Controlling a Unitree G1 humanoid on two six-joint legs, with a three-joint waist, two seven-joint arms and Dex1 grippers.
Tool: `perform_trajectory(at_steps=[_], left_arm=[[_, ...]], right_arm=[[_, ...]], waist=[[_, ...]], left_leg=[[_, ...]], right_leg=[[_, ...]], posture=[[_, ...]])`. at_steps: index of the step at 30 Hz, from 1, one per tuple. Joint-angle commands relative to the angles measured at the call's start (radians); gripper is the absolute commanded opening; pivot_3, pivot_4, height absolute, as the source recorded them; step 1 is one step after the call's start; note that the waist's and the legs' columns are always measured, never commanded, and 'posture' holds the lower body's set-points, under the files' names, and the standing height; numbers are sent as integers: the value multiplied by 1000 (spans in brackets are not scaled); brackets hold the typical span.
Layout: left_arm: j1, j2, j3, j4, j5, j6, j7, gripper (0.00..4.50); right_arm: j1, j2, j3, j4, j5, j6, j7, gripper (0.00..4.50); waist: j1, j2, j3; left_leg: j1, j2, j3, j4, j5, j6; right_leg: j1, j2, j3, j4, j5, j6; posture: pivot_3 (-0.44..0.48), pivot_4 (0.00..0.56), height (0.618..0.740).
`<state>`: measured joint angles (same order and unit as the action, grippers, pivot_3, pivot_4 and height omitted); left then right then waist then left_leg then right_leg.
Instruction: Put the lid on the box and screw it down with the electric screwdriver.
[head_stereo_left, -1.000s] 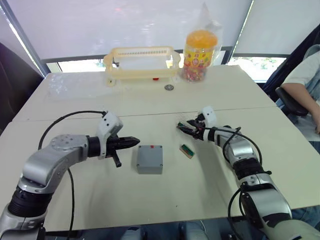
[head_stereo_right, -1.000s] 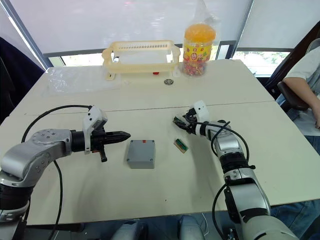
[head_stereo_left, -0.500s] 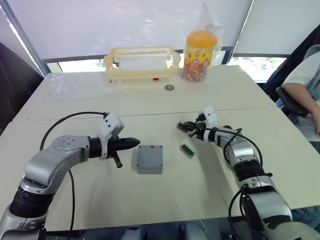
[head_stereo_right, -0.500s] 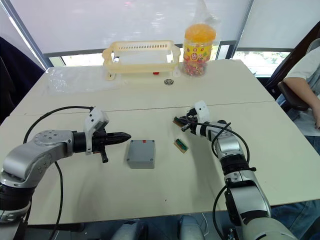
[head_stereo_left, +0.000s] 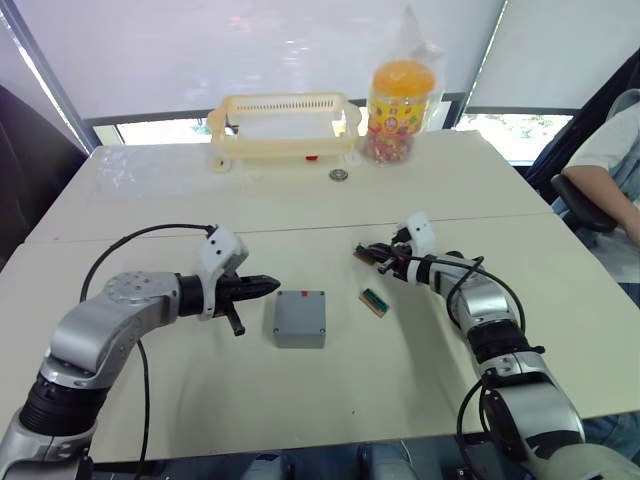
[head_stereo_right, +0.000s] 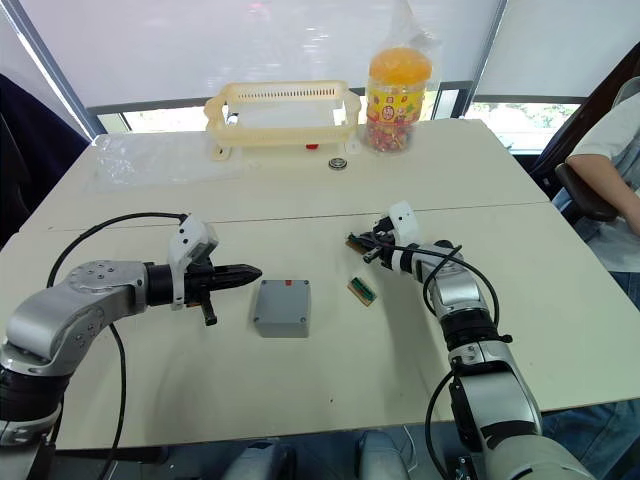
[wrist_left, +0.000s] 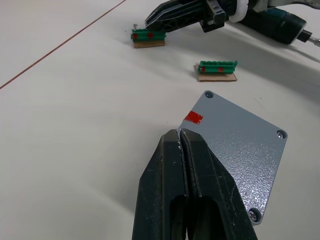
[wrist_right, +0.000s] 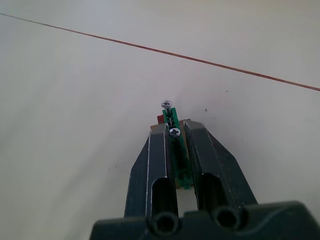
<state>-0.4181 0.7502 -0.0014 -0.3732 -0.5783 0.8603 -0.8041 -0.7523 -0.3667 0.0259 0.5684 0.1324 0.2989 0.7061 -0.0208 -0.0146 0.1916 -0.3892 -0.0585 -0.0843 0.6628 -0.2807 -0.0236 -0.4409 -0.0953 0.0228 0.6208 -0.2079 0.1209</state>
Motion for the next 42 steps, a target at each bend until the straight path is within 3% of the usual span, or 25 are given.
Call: perform_trajectory(at_steps=[1,13,27,32,35,42], left_arm=[[-5,1,14,-13,3,-20,-1,0],[-4,2,13,-10,5,-23,-1,0],[-9,-1,10,-12,1,-26,-9,0],[-9,36,43,-35,-35,-2,-43,0],[-4,106,67,-52,-59,1,-106,0],[25,214,83,-117,-118,35,-185,0]], right_arm=[[-13,3,-10,-19,5,-7,-5,224],[-16,-6,-14,-62,11,5,-3,224],[5,-45,-40,-312,66,141,-7,224],[31,-121,-46,-549,154,297,60,224],[79,-165,-39,-753,259,440,108,224],[204,-128,41,-964,328,526,63,224]], waist=[[0,0,0],[0,0,0],[4,0,0],[4,0,0],[2,0,0],[4,0,0]], left_leg=[[0,0,0,0,0,0],[0,0,0,0,0,0],[0,0,0,0,0,0],[0,0,0,0,0,0],[-1,1,0,0,0,0],[0,2,0,0,-1,1]], right_leg=[[0,0,0,0,0,0],[0,0,0,0,0,0],[0,0,0,0,0,0],[-1,0,0,0,0,0],[-1,0,0,0,0,0],[0,0,0,0,0,0]], posture=[[0,150,740],[0,150,740],[0,150,740],[0,150,740],[0,150,740],[0,150,740]])
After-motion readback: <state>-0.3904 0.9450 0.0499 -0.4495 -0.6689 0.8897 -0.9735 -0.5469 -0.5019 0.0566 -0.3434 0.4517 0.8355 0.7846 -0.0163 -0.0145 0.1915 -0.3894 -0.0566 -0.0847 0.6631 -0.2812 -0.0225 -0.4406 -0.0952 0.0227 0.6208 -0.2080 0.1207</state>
